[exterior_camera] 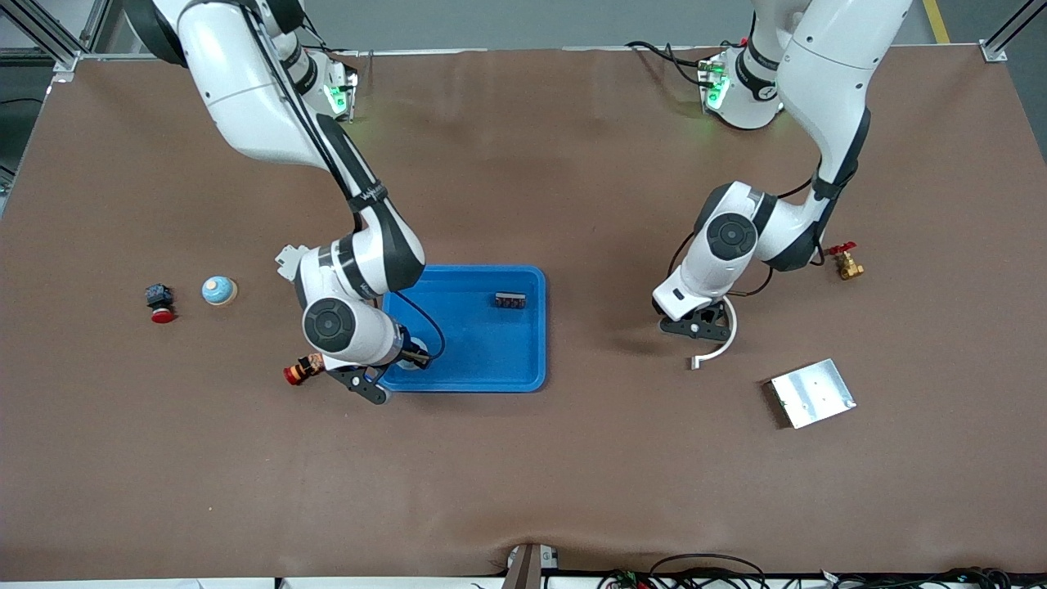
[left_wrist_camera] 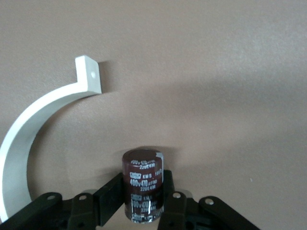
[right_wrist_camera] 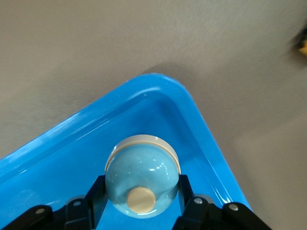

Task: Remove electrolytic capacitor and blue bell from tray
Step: 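Grasp the second bell with the right gripper while the left gripper carries the capacitor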

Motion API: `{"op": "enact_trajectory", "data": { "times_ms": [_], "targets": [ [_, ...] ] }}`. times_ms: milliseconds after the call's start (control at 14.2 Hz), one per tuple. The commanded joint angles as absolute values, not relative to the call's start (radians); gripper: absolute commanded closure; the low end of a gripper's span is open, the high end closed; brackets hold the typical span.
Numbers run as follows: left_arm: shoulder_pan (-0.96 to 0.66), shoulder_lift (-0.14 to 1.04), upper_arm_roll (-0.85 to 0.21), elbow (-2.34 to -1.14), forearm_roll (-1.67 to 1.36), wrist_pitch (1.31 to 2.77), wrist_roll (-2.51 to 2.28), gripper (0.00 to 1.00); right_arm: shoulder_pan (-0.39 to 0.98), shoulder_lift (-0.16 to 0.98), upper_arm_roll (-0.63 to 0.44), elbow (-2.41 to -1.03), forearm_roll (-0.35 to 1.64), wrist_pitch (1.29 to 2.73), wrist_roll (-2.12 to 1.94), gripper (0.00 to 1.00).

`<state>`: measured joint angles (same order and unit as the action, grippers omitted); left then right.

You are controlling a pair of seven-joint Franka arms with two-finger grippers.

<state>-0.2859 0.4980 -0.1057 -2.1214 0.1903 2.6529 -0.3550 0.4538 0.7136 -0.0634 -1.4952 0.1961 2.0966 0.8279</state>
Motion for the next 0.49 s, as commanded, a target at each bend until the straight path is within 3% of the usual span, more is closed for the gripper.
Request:
{"op": "enact_trajectory", "data": {
  "times_ms": [0, 71, 141, 212, 423],
  "targets": [
    [-0.265, 0.523, -0.12, -2.092, 0.195, 2.665, -0.337, 1.0, 0.385, 0.615, -0.051, -1.509, 0.21, 2.017, 0.699, 0.96],
    [-0.265, 0.525, -0.12, -2.085, 0.193, 2.665, -0.341, 1.0, 0.356, 0.6, -0.054, -1.519, 0.209, 1.978, 0.611, 0.96],
    [-0.271, 0.525, -0.12, -2.077, 0.189, 2.663, -0.354, 0.66, 0.326, 0.586, -0.057, -1.535, 0.2, 1.95, 0.519, 0.96],
    [-0.273, 0.526, -0.12, -2.077, 0.189, 2.661, -0.344, 0.01, 0.289, 0.565, -0.061, -1.567, 0.196, 1.947, 0.432, 0.96],
    [-0.273, 0.531, -0.12, -2.077, 0.19, 2.661, -0.357, 0.0, 0.184, 0.528, -0.063, -1.637, 0.166, 1.947, 0.2, 0.96]
  ]
}}
